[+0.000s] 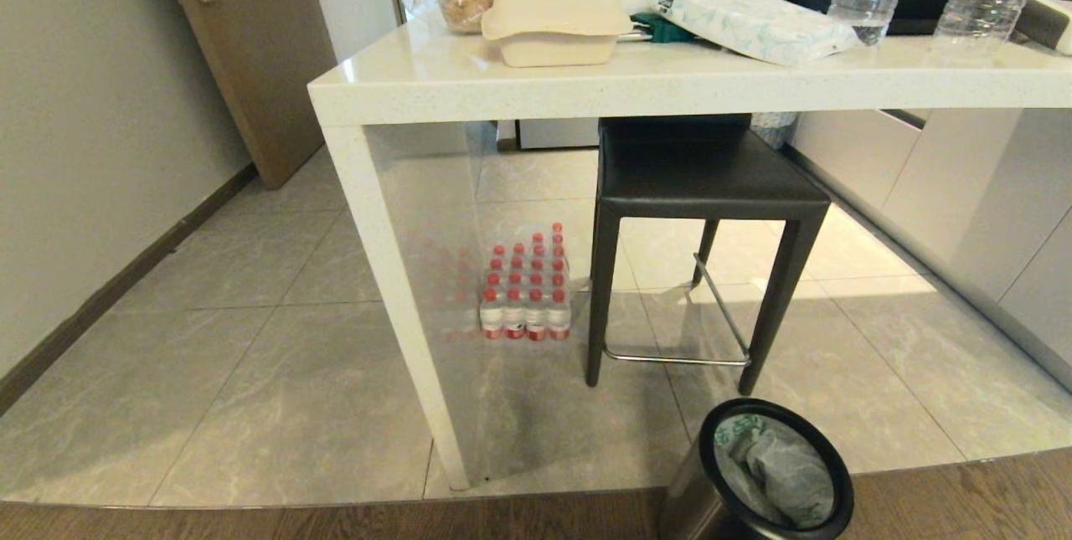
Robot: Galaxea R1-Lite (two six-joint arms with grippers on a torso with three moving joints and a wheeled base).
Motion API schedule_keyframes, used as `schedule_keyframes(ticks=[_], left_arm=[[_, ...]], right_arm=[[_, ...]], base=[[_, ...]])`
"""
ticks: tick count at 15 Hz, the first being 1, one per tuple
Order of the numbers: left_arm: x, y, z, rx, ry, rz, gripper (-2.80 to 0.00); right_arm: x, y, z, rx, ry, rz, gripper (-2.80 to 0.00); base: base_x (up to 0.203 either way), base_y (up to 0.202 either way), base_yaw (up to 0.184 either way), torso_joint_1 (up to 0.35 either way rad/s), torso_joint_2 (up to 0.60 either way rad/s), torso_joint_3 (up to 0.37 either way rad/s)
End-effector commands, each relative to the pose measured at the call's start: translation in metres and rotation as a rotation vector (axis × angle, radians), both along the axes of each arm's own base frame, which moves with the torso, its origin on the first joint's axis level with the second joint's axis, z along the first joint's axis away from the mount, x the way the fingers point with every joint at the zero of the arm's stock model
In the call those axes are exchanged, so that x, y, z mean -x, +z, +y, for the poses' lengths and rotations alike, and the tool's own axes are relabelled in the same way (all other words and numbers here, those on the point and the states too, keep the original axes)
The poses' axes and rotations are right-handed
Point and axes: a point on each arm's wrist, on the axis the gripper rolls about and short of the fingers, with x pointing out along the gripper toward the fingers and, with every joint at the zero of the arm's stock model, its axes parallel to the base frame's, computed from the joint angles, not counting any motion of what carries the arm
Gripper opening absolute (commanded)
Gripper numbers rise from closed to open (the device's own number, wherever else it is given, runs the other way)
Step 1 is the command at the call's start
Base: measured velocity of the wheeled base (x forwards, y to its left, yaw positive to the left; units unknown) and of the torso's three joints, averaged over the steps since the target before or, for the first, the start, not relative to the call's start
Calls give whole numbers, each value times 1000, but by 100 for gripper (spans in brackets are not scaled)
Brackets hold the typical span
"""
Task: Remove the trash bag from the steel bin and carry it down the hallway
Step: Place the outer trash can on the ground
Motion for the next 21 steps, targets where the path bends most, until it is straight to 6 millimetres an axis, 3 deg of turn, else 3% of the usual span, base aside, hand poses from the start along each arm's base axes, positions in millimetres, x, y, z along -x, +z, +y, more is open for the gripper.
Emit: schedule_keyframes(ticks=[1, 7, 21], left_arm=[[0, 0, 0, -2, 0, -1, -280], [0, 0, 0, -9, 0, -4, -280], [0, 0, 0, 0, 2, -5, -280]], right_arm=[[0, 0, 0, 1, 0, 0, -280], [0, 0, 0, 1, 0, 0, -280], [0, 0, 0, 16, 3, -1, -280]], base=[[0, 0, 0, 0, 0, 0], [0, 0, 0, 1, 1, -15], [0, 0, 0, 2, 1, -192]])
